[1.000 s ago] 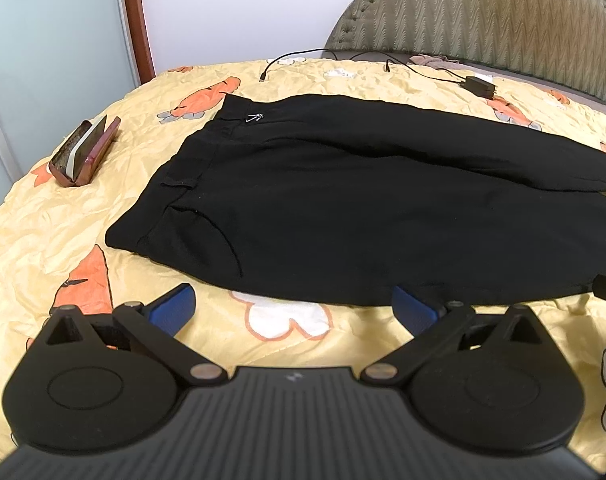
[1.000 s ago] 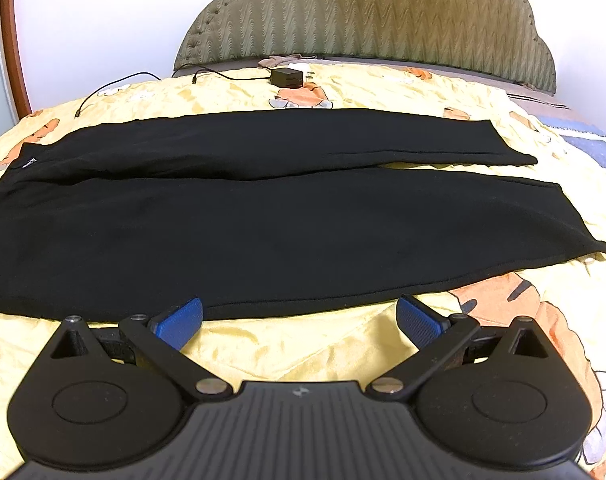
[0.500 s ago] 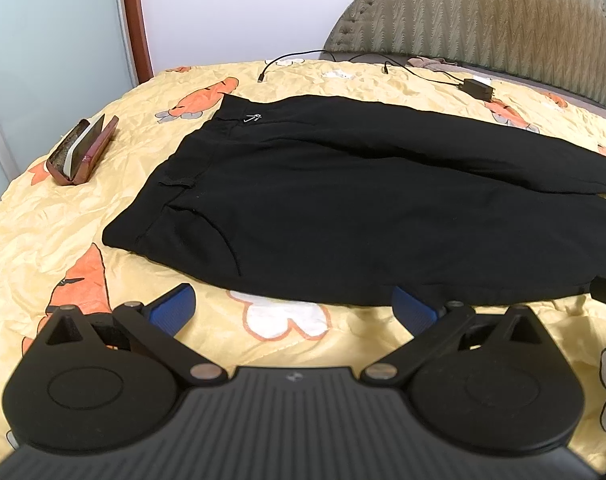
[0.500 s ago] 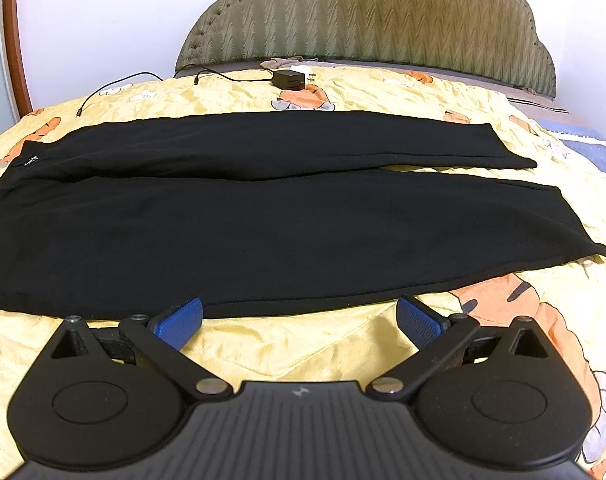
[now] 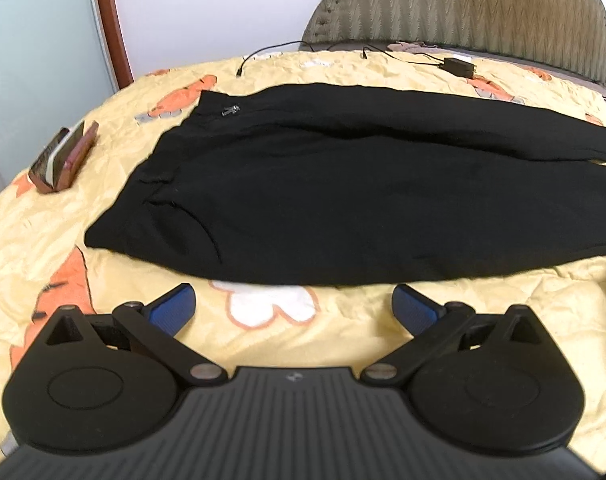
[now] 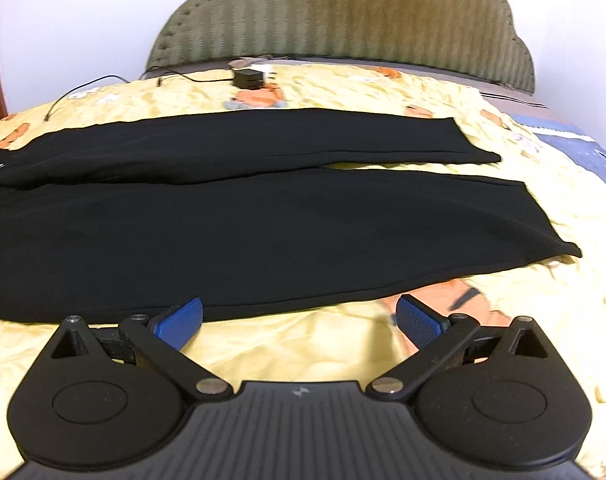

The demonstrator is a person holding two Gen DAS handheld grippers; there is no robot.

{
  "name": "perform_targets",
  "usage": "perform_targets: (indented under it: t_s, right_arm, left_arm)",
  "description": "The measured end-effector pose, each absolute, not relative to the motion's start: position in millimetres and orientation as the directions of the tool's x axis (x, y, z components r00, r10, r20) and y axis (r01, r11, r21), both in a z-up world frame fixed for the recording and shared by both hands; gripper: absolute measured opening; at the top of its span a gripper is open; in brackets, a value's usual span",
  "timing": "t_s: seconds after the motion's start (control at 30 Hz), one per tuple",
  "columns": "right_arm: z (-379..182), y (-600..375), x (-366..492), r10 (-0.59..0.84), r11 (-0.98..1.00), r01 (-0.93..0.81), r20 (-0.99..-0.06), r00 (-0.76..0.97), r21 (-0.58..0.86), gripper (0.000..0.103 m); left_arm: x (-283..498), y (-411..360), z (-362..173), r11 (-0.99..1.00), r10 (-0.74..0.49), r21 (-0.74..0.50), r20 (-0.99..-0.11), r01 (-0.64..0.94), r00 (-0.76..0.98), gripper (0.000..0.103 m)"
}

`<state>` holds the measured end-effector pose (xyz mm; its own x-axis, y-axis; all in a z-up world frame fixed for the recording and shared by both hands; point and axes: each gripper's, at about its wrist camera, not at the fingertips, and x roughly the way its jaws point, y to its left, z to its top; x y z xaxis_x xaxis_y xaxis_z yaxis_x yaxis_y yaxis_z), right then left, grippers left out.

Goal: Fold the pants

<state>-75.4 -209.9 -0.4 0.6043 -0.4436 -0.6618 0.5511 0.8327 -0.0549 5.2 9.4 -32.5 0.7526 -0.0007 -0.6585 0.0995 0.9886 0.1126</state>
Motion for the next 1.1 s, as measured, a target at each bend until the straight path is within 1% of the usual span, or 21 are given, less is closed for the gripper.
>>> perform_targets:
  t_s: [0.13,0.27,0.37,0.53,0.63,0.97,1.1]
  right_arm:
    - [-4.0,-237.2,-84.7,-0.477,0.806,0.588,-0.662,0.578,-0.068,0.103]
    - [-8.2,-277.6,-104.3,-0.528,0.742,0.667,-0.669,0.523,-0.064,0.103]
    - [-6.7,-308.8,-123.3,-0.563,0.677,0.735,-0.668,0.487,-0.036,0.103]
    - [3.3,-347.7,-145.2,-0.613,0.595,0.803,-0.655,0.442,-0.015,0.103]
    - [4.4,-367.4,-149.2,-0.64,0.564,0.825,-0.652,0.407,-0.039,0.103]
    - [-14.5,-412.6,-166.2,-0.57,0.582,0.81,-0.677,0.466,0.067,0.103]
    - [-12.5,-417.7,-163.6,-0.57,0.584,0.808,-0.672,0.473,0.074,0.103]
  left_arm:
    - [11.7,28.7,-33.3,0.992,0.049,0.121,-0.661,0.042,0.749,0.103]
    - [15.7,44.4,-29.5,0.994,0.079,0.106,-0.64,-0.014,0.764,0.103]
    - [18.7,43.2,-26.2,0.993,0.085,0.116,-0.63,-0.015,0.772,0.103]
    - [20.8,31.2,-23.3,0.995,0.056,0.103,-0.63,0.012,0.775,0.103]
    - [19.5,24.8,-23.9,0.993,0.05,0.117,-0.63,0.031,0.775,0.103]
    - [20.3,22.3,-22.3,0.991,0.062,0.13,-0.628,0.026,0.776,0.103]
    - [25.8,24.7,-20.6,0.992,0.074,0.124,-0.629,0.007,0.774,0.103]
